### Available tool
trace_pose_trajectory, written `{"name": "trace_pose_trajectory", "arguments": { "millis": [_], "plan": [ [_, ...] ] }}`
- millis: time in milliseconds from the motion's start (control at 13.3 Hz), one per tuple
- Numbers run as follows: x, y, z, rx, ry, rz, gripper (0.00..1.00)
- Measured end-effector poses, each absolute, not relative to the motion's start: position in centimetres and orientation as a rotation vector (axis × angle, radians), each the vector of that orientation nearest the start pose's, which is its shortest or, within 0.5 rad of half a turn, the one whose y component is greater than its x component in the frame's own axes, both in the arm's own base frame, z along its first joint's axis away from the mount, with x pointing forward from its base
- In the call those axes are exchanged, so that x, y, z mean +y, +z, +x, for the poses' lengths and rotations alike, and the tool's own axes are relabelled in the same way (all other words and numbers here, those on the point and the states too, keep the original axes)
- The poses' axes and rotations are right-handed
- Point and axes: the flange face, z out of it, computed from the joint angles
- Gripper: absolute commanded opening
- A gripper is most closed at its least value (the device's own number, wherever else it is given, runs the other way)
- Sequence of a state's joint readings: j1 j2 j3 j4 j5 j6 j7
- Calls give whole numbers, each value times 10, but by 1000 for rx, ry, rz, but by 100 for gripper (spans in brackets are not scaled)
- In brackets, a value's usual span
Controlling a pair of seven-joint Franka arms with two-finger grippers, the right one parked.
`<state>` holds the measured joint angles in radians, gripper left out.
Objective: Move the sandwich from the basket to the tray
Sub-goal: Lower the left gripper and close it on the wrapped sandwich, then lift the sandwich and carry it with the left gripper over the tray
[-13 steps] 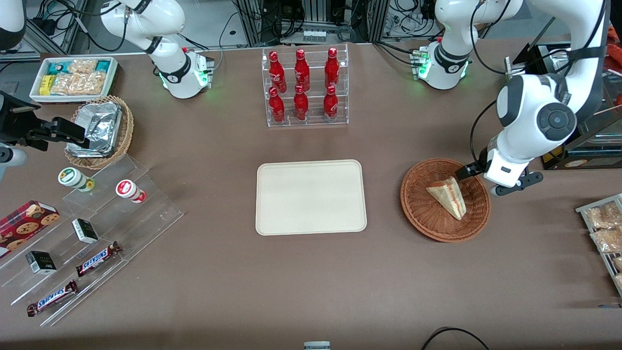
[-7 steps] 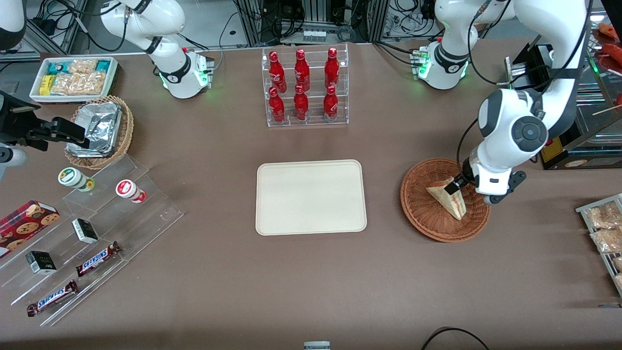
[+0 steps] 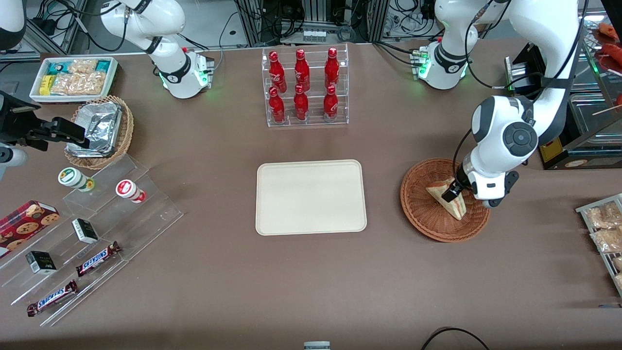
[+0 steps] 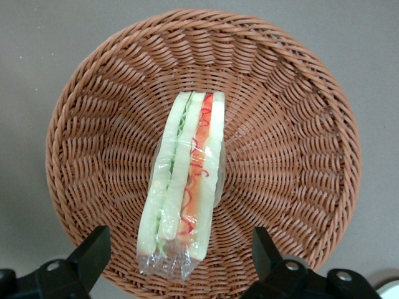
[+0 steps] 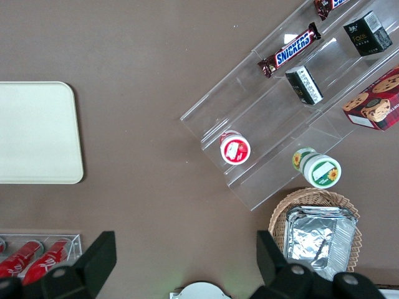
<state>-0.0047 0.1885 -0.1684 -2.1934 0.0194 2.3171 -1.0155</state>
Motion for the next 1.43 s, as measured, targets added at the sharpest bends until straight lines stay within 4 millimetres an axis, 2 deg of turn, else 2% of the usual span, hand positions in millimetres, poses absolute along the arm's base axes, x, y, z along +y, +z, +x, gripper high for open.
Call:
{"name": "trace_pose_trajectory", "arguments": {
  "millis": [377, 452, 603, 678, 1130, 1281, 1432],
  "plan": [
    [-93, 269, 535, -1309, 159, -2807, 100],
    [-93, 266, 534, -1311, 167, -2802, 95],
    [-93, 258, 533, -1323, 184, -2789, 27],
    [-93, 256, 533, -1343, 188, -2777, 0],
    [-93, 258, 534, -1361, 194, -2762, 0],
    [-93, 271, 536, -1352, 218, -2747, 0],
    [-100, 295, 543, -1329, 245, -2735, 0]
  ]
}}
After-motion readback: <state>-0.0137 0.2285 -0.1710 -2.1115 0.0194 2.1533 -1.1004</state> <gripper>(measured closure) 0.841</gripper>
